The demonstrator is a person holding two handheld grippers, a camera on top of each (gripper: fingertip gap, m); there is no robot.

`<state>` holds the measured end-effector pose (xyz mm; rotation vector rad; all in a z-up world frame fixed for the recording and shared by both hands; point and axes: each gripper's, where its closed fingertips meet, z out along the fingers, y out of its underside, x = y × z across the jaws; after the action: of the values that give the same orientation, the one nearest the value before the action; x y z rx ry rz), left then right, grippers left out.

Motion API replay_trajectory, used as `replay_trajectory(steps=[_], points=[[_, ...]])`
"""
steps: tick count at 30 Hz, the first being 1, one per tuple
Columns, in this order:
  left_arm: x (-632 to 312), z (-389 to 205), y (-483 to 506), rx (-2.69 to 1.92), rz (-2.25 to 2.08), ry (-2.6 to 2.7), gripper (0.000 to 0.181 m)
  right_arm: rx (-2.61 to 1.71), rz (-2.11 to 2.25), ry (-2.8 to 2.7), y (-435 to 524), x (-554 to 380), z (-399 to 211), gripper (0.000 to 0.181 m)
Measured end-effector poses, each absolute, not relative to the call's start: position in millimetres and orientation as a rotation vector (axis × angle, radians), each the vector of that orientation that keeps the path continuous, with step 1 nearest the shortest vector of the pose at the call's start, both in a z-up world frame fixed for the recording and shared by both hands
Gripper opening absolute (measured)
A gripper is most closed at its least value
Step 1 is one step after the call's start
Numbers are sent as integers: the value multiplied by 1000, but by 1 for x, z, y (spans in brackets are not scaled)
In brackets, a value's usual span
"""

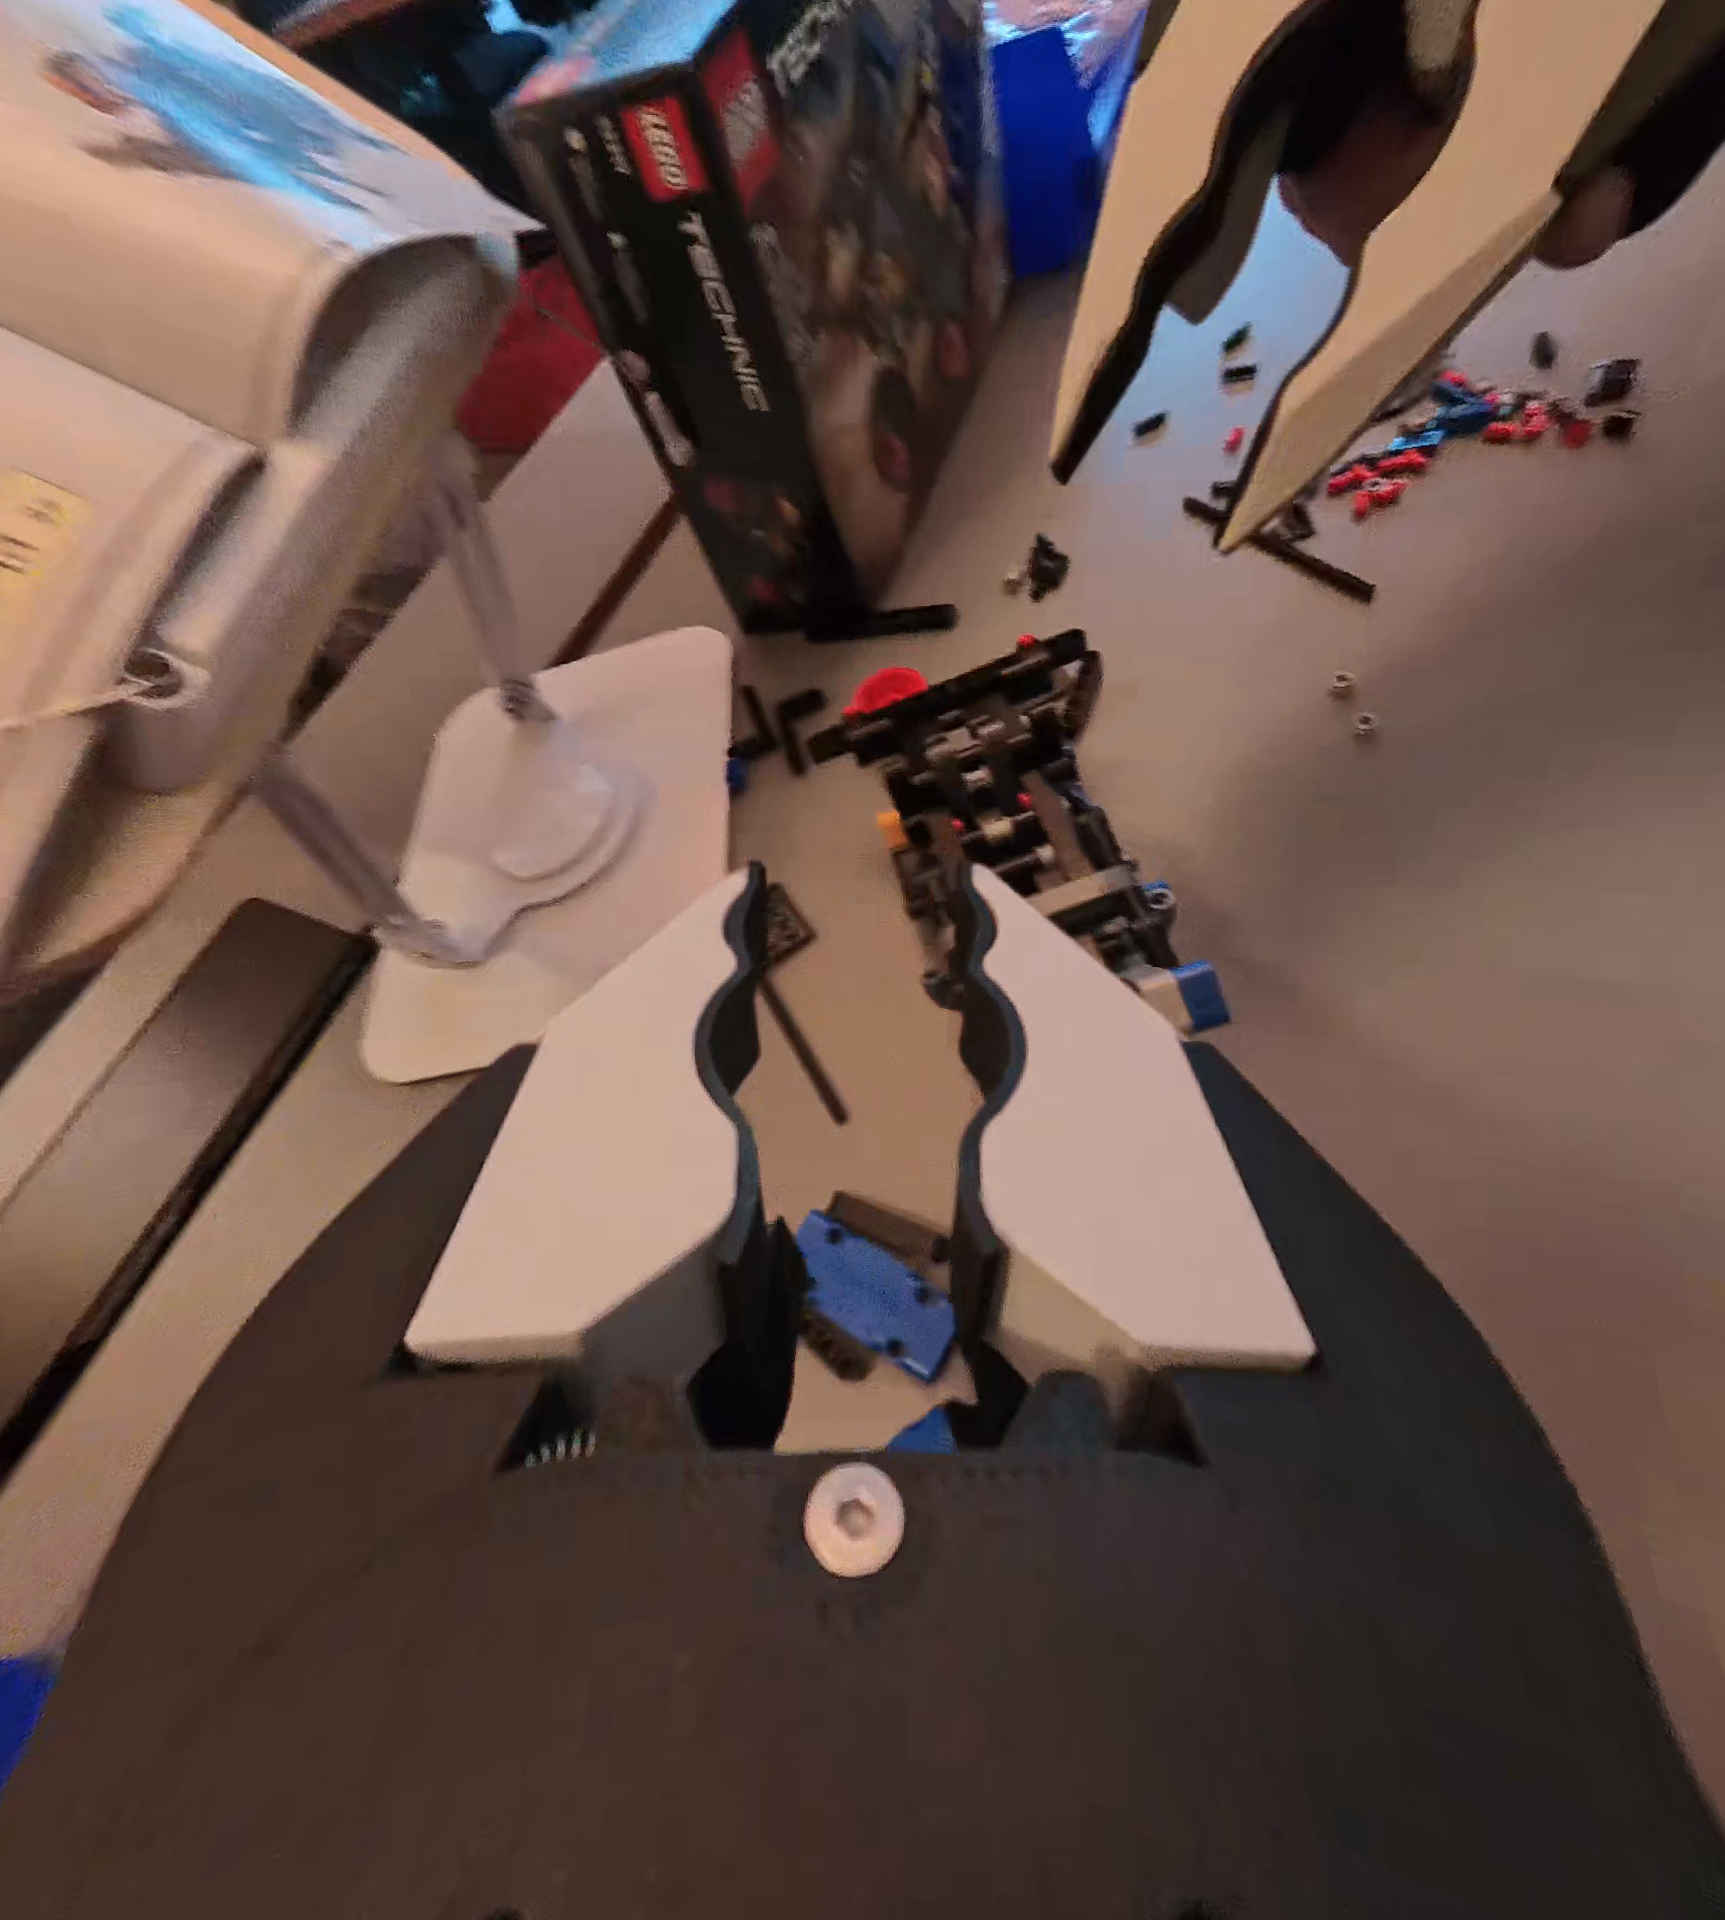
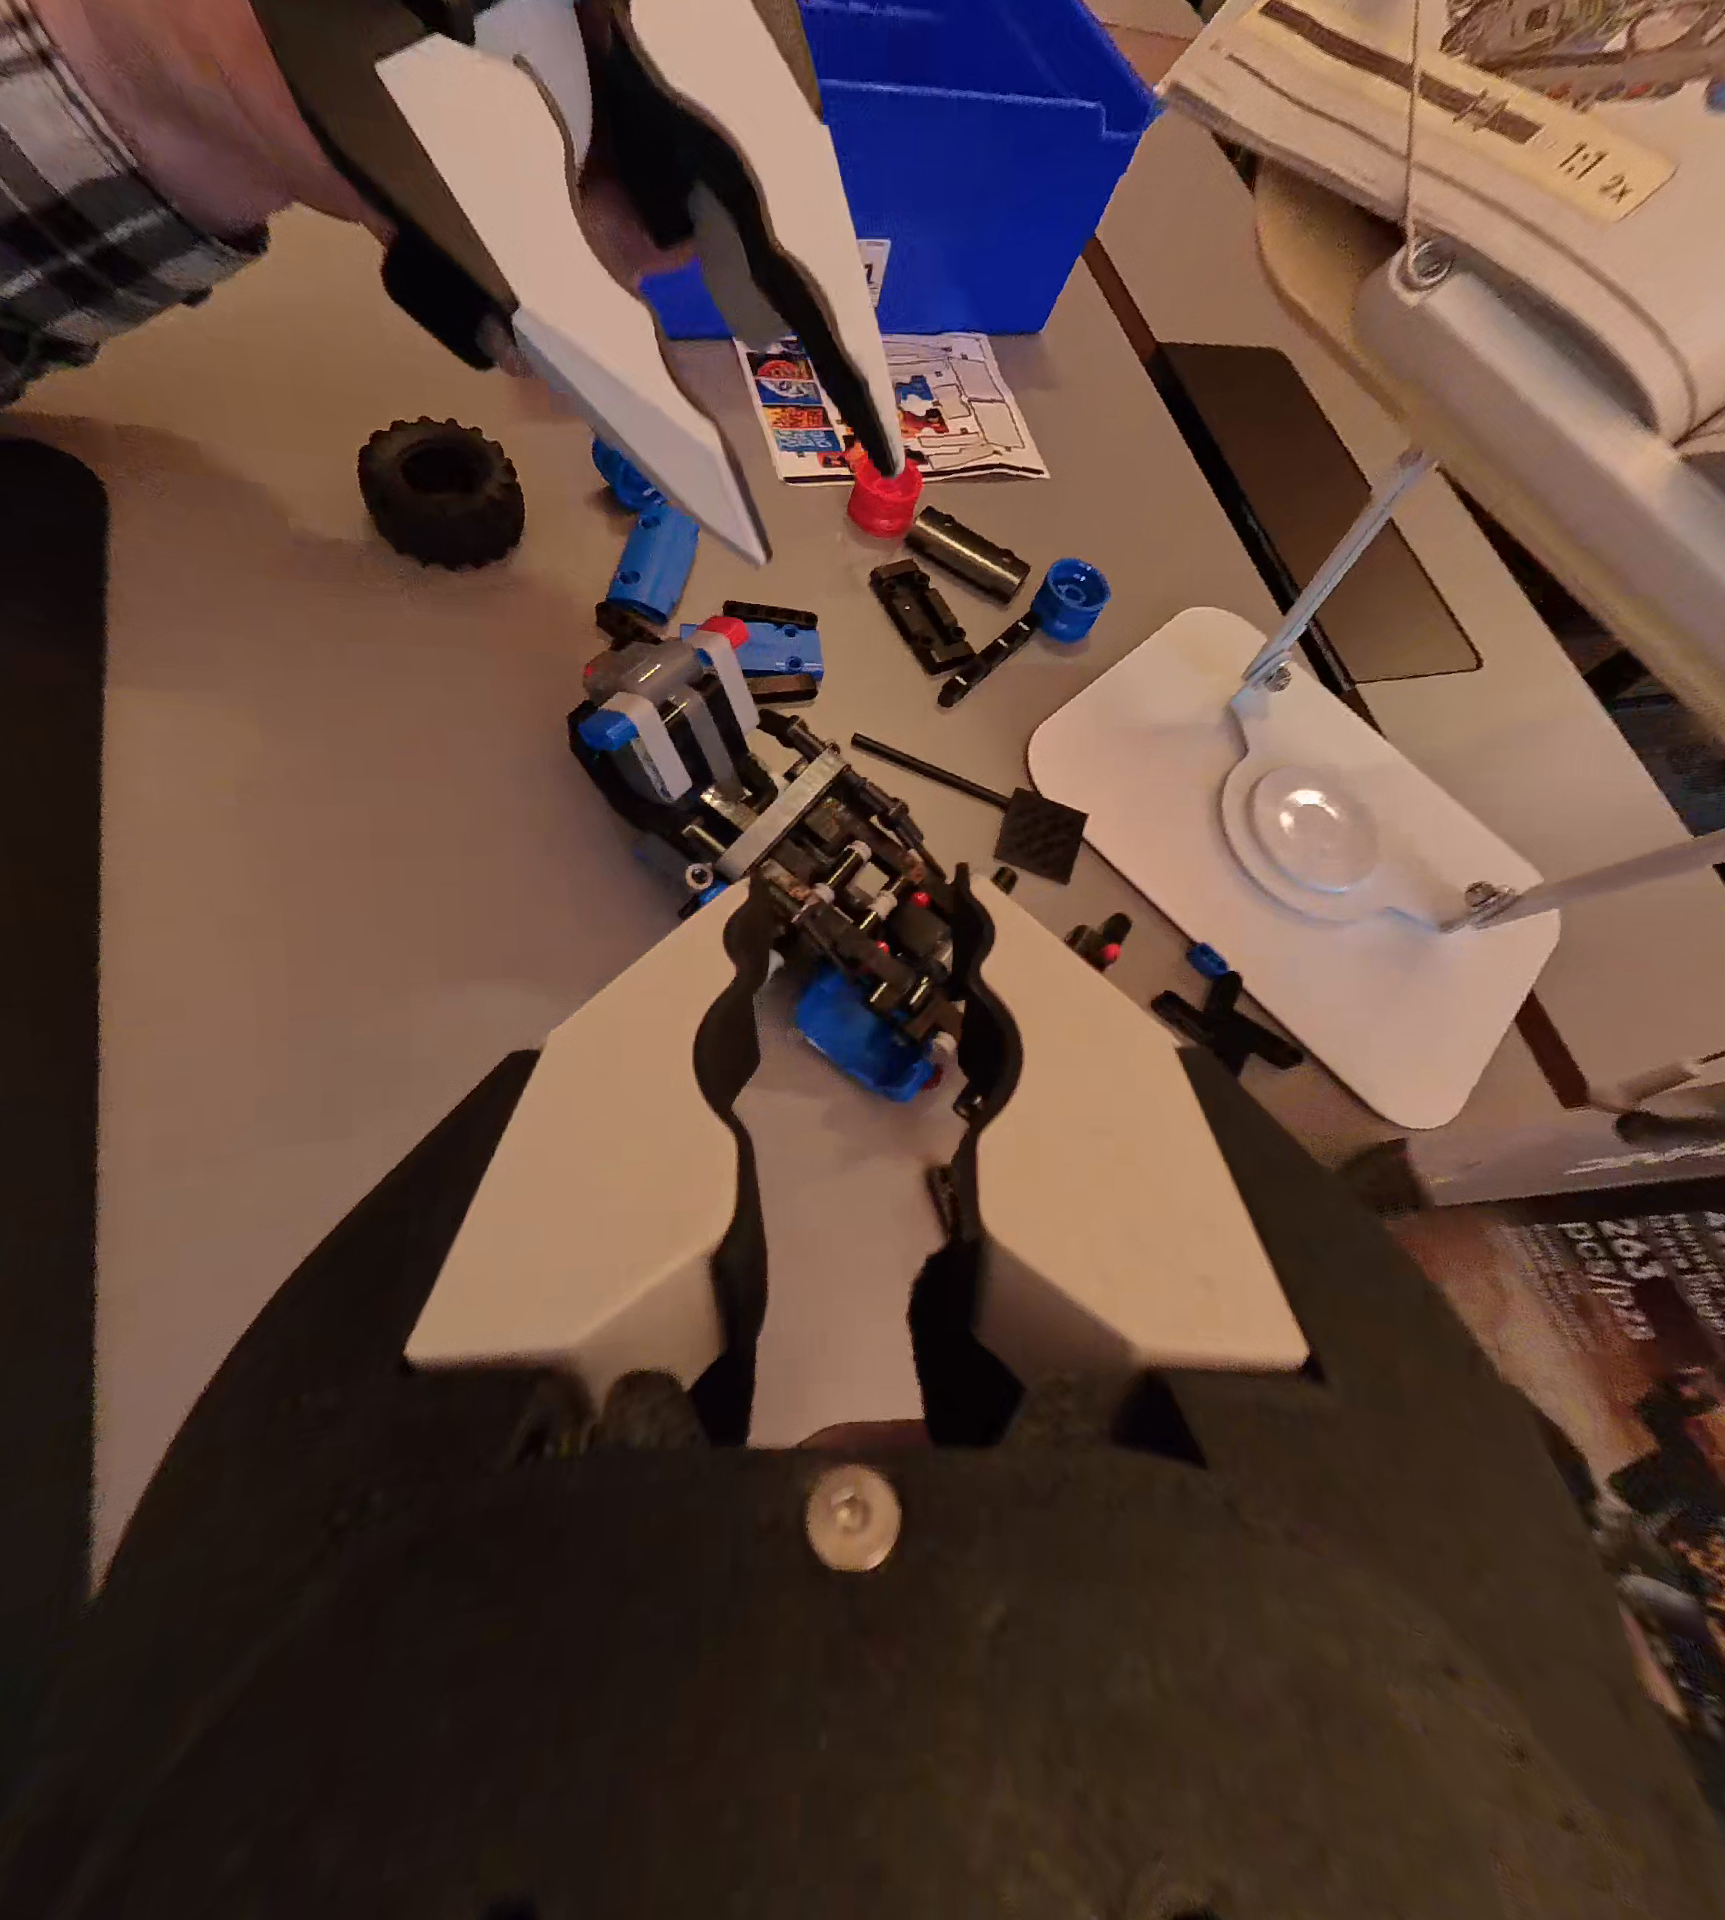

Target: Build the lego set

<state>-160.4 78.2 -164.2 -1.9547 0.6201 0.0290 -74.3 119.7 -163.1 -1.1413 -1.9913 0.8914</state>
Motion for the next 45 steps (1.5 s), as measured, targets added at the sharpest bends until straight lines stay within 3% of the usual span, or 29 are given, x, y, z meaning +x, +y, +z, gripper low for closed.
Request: replay_trajectory(steps=[8,22,45], points=[[-139,-208,70,-2003,-132,747,46,-1224,969,-1923,123,-78,-193,31],[-136,-213,46,-2016,-272,789,57,-1250,973,-1922,127,-79,-211,30],[-139,-235,56,-2097,-349,681,49,-1238,963,-1962,119,-79,-223,31]])
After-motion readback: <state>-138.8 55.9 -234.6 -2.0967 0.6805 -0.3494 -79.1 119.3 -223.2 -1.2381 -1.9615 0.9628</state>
